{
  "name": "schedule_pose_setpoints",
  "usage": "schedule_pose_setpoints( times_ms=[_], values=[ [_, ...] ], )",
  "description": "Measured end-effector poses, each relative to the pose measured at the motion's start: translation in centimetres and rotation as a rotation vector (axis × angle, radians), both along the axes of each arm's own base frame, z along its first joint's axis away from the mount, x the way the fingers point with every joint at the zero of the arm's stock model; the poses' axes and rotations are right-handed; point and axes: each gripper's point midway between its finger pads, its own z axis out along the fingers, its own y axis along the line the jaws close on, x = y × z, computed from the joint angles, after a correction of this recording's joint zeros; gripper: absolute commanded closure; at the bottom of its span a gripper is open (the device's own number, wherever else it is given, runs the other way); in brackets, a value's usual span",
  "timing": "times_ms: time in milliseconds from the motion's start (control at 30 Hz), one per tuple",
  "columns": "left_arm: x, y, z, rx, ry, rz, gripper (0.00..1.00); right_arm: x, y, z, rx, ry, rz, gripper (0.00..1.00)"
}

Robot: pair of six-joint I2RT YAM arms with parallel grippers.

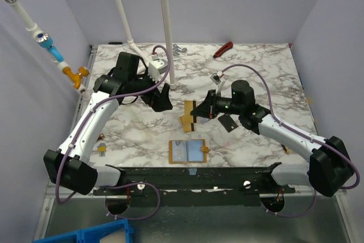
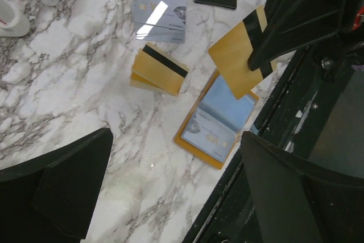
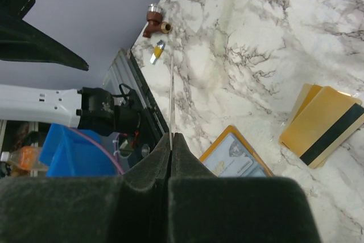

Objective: Put the credit cards into the card holder
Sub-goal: Pick up the credit card from the center of the board.

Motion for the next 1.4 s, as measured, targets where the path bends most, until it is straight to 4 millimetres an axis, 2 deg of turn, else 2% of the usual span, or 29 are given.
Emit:
schedule_pose_setpoints(
  times_ms=[133, 267, 433, 600, 633, 667, 767, 833, 967, 1267, 1400],
  values=[
    [-1.2, -0.8, 0.5, -0.045, 0.051, -0.021, 0.01, -1.0, 0.2, 0.2, 0.006, 0.007, 0.062, 0.99],
    [-1.2, -1.9, 0.7, -0.061, 0.084, -0.049, 0.01, -1.9, 0.4, 0.6, 0.023, 0.012, 0.115, 1.0],
    [-1.8, -2.6, 0.4, -0.06, 0.095, -0.068, 0.02, -2.2, 0.8, 1.6, 0.043, 0.004, 0.154, 0.99],
    [-2.2, -3.1, 1.1, -0.08, 0.083, -0.078, 0.02, -2.1, 1.1, 2.4, 0.064, -0.006, 0.173, 0.99],
    [-2.3, -3.2, 1.2, -0.089, 0.092, -0.083, 0.04, -2.0, 1.3, 2.5, 0.07, -0.007, 0.175, 0.99],
    [-2.5, -3.4, 1.2, -0.099, 0.109, -0.09, 0.11, -1.9, 1.4, 2.6, 0.077, -0.009, 0.178, 0.99],
    [-2.9, -4.1, 0.9, -0.136, 0.168, -0.114, 0.47, -1.6, 1.9, 3.0, 0.103, -0.007, 0.187, 0.99],
    [-3.4, -4.4, 0.4, -0.159, 0.21, -0.128, 0.62, -1.4, 2.1, 3.1, 0.119, -0.002, 0.19, 1.0],
    [-4.1, -4.9, 0.4, -0.197, 0.252, -0.149, 0.69, -1.2, 2.6, 3.5, 0.148, 0.0, 0.196, 0.99],
    [-4.1, -5.0, 1.3, -0.247, 0.276, -0.151, 0.69, -1.4, 3.0, 4.2, 0.19, 0.006, 0.225, 0.99],
    [-4.3, -5.2, 1.8, -0.272, 0.279, -0.174, 0.82, -1.7, 3.3, 4.5, 0.205, 0.011, 0.24, 0.99]
  ],
)
